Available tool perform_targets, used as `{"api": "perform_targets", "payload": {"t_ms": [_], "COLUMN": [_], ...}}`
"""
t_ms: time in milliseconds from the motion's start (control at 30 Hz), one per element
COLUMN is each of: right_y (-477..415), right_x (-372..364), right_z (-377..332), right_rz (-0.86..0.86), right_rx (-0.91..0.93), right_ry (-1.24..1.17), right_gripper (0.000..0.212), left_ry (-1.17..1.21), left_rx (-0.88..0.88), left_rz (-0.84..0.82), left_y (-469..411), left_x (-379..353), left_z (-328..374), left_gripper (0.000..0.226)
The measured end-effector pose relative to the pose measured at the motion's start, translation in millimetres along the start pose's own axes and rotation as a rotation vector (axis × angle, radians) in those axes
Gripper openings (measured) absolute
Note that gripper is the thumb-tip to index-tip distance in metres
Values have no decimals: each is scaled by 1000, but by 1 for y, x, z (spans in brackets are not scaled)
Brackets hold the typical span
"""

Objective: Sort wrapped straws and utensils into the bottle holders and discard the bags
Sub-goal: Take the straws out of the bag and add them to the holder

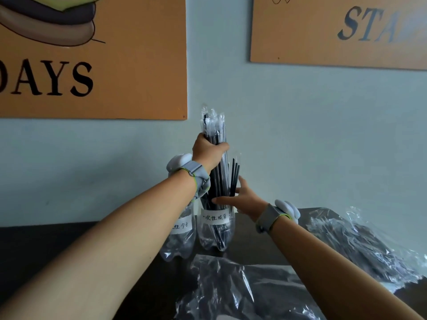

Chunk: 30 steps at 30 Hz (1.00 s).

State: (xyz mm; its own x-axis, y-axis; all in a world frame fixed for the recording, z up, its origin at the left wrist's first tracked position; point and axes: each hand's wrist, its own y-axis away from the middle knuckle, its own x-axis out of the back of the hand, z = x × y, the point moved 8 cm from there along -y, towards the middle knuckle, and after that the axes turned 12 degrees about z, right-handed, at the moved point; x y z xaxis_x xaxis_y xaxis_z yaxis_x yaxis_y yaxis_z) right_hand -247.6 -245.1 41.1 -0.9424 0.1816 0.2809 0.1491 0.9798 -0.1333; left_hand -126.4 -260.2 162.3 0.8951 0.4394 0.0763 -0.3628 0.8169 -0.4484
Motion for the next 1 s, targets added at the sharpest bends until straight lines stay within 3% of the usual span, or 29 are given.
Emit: {"api": "perform_targets", "payload": {"t_ms": [167,367,467,567,633,733,800,933,1000], "right_y": [-8,-18,-21,-20,-19,-18,-17,-16,-14], "right_x": [-11,-11,-5,-3,-4,-3,-2,2,2], "right_z": [-19,-25,-20,-19,-19,-18,-17,-18,-19], "right_rz": [117,236,277,259,243,270,295,305,257], "right_rx": [132,146,141,119,104,87,87,107,101], "right_ry": [-150,-116,-138,-159,-159,-151,-157,-154,-184], "right_gripper": [128,121,94,86,85,79,74,63,61], "left_ry": [-6,-200,-369,-311,-213,-170,-192,-293,-209], "left_rx": [40,-15,-214,-375,-315,-8,104,128,182], "left_rz": [-36,-232,-157,41,21,-343,-478,-385,-378], "left_y": [10,23,18,14,11,29,46,47,46], "left_x": [-9,-22,-3,36,53,47,42,33,22], "left_z": [-6,7,29,51,43,2,-20,-58,-72], "left_gripper": [45,77,80,66,78,131,147,150,148]}}
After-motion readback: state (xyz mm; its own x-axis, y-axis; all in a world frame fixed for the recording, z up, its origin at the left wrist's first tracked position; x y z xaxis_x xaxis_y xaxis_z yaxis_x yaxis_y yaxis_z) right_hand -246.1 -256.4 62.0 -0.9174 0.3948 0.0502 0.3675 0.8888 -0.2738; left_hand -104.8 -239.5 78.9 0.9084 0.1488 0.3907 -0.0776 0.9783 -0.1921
